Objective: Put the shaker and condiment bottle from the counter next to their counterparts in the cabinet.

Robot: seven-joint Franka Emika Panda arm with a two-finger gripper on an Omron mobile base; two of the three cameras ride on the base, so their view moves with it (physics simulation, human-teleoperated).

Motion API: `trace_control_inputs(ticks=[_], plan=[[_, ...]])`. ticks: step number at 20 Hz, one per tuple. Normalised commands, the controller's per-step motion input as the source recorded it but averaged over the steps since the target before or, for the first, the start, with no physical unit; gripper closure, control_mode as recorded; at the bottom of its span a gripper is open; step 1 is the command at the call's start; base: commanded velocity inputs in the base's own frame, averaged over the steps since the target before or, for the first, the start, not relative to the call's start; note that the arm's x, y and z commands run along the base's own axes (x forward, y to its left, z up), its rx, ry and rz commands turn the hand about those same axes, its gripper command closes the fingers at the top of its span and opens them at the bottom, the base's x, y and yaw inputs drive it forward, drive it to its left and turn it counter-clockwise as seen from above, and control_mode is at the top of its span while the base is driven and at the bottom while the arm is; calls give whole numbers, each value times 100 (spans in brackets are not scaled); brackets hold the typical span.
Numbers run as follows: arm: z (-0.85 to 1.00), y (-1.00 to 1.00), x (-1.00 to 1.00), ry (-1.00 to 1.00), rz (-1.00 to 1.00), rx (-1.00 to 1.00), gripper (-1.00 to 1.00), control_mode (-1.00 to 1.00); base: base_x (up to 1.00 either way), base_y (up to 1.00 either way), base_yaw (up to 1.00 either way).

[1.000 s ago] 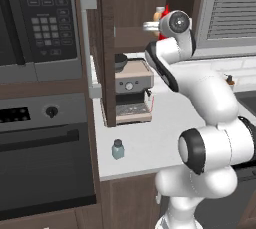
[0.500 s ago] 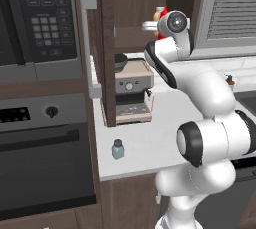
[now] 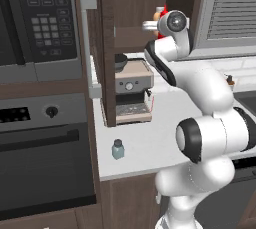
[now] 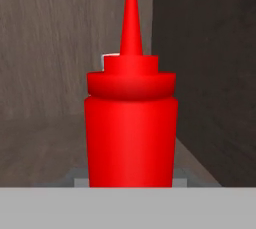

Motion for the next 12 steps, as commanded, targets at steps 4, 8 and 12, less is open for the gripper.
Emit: trace_control_inputs(ticks=[4,8,12], plan=[[-12,0,19,0,0,0,100,-100,0,0,0],[-12,0,5,0,0,0,-100,-100,0,0,0],[-2,0,0,0,0,0,-100,-100,0,0,0]])
